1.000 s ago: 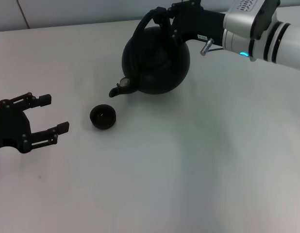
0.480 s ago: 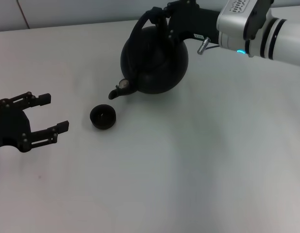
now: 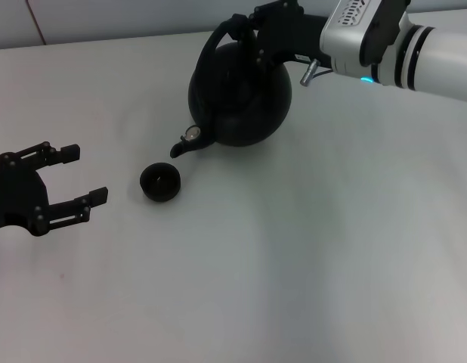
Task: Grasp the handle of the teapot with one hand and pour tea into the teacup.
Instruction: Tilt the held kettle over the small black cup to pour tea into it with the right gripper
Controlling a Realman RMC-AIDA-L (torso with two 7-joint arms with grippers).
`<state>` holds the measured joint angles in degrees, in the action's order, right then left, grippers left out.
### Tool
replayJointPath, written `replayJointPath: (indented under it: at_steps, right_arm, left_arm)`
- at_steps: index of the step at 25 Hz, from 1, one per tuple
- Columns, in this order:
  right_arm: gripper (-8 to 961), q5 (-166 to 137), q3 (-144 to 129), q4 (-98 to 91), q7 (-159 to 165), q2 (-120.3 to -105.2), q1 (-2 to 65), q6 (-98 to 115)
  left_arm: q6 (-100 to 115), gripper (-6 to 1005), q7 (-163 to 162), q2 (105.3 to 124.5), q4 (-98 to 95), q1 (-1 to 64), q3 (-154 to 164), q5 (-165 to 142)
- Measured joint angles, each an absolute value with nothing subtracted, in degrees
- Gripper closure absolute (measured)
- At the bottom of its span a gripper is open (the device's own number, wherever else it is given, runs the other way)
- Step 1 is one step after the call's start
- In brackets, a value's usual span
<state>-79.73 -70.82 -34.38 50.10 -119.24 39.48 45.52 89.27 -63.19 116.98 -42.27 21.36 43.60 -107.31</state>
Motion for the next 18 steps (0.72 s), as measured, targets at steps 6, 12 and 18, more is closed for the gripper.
replayJointPath:
  at_steps: [6, 12, 18]
  right_arm:
    - [865, -79.72, -70.98, -34.82, 50.10, -119.27, 39.45, 45.54]
    - [865, -79.72, -72.19, -36.22, 50.10, -119.27, 39.12, 45.55]
    - [865, -79.95, -72.27, -36.32, 50.10, -119.27, 39.16, 45.53]
  left_arm:
    - [89.21, 211, -63.19, 116.98, -42.28, 21.36, 43.60, -107.31]
    - [89.20, 211, -63.19, 116.98, -42.27, 21.33, 43.60, -107.31]
    - [89.20, 211, -63.19, 116.98, -42.28, 21.30, 43.59, -107.32]
